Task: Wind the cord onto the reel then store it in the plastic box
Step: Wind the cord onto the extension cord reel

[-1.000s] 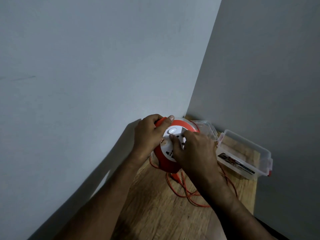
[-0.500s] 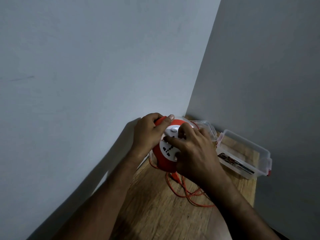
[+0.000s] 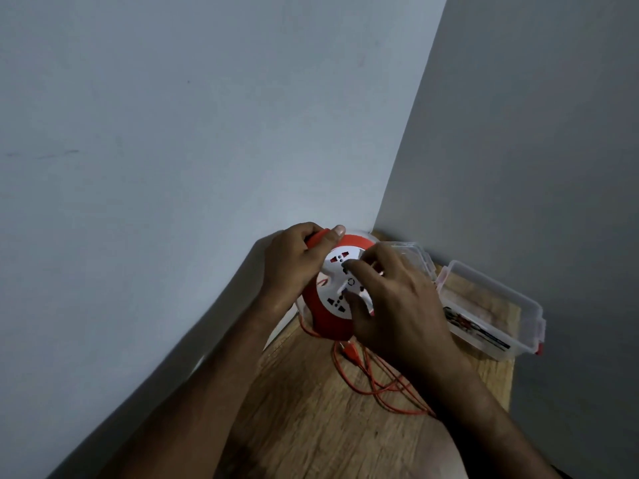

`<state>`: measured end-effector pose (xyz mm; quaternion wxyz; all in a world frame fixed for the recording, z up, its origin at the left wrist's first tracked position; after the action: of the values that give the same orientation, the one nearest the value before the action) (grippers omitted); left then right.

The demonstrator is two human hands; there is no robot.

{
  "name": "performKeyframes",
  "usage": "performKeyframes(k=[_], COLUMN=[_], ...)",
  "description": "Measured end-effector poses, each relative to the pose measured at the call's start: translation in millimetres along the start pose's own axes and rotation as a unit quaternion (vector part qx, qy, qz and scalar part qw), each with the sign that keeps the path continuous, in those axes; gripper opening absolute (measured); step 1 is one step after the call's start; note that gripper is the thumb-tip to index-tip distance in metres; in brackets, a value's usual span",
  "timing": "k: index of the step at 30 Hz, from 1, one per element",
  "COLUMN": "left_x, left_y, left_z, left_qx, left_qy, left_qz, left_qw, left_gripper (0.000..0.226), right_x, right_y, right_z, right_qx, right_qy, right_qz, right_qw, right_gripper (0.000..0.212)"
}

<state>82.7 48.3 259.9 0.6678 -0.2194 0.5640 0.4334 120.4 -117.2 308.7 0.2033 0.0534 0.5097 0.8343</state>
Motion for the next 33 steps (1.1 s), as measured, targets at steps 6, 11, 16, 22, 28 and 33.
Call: performKeyframes(k=[6, 11, 16, 22, 28, 33], left_x=[-1, 1, 1, 4, 4, 7], left_y=[-5, -8, -6, -6, -2, -9], left_z=[-1, -2, -1, -1, 5, 3], left_qx=[0.008, 0.013, 0.006, -0.008, -0.006, 0.002], left_qy=[0.004, -0.006, -0.018, 0.007, 0.001, -0.002], left_qz=[-0.013, -0.008, 0.019, -0.015, -0.014, -0.005], left_qw=[1.0, 1.0, 1.0, 1.0, 1.0, 1.0], left_gripper=[0.039, 0.039, 0.04, 0.042, 0.043, 0.041], right_x=[10, 6, -7, -29, 4, 4], right_y=[-23, -21, -21, -27, 4, -25], right_z=[-2, 2, 4, 1, -2, -2], right_qx=[0.101, 0.051, 0.02, 0.008, -0.044, 0.091], right_qy=[0.085, 0.071, -0.019, -0.23, -0.003, 0.062], right_qz=[-0.081, -0.054, 0.015, 0.17, 0.017, -0.069], right_qw=[0.988, 0.995, 1.0, 0.958, 0.999, 0.992], right_gripper=[0.083, 0.074, 0.061, 0.049, 0.049, 0.08])
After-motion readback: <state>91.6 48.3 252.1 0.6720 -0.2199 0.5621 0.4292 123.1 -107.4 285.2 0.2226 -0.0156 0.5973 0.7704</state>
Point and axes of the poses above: each hand's wrist, its own z-axis towards the middle knuckle, its own y-axis out of the back of the hand, x = y × z, the point moved 9 cm from there along z, towards the middle knuckle, and after that the axes turned 11 degrees about -z, right-handed, at the moved point
